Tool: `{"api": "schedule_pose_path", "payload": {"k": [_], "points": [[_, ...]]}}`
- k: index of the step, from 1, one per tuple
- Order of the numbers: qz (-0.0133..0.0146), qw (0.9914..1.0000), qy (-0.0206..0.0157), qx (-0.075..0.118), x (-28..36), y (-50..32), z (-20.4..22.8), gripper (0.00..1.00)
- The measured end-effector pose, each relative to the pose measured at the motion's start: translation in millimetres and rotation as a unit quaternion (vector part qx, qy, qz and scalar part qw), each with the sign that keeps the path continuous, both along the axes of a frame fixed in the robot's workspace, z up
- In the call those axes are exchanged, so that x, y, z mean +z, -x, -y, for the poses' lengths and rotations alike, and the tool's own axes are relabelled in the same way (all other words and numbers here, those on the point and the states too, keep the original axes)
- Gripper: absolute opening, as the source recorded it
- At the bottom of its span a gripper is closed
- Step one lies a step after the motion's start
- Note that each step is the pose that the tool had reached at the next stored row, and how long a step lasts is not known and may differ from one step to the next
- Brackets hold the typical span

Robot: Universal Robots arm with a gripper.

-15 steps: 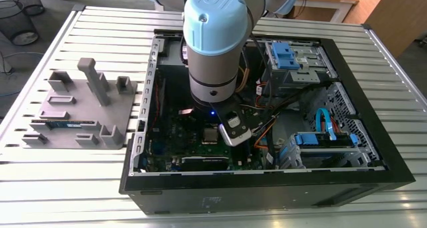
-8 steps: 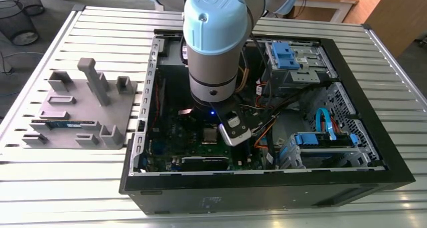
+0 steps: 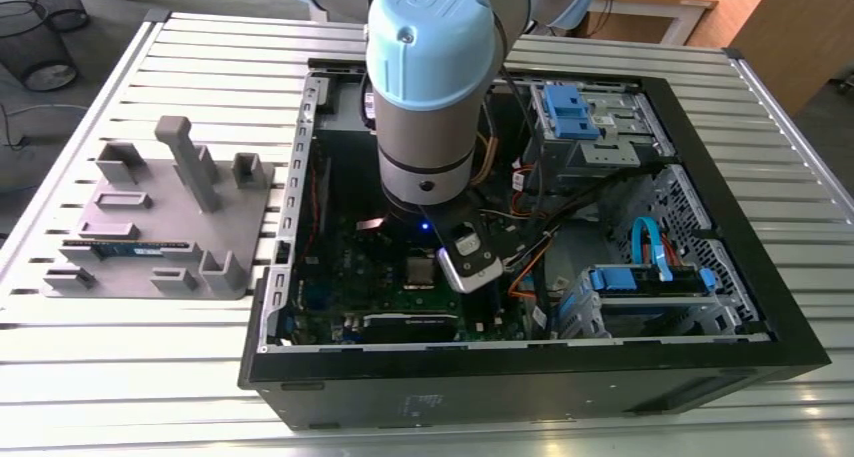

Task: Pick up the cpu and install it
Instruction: 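Place the cpu into insertion slot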

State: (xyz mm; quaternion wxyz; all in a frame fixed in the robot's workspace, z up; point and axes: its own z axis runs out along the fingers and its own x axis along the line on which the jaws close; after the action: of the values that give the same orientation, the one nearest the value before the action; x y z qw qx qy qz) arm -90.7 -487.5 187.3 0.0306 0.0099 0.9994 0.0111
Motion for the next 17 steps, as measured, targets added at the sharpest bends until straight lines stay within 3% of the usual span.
{"api": "schedule_pose_path", "payload": {"k": [17], "points": [[0.0001, 1.00000, -0.0002, 0.000, 0.0, -0.1, -0.1, 0.46]]}}
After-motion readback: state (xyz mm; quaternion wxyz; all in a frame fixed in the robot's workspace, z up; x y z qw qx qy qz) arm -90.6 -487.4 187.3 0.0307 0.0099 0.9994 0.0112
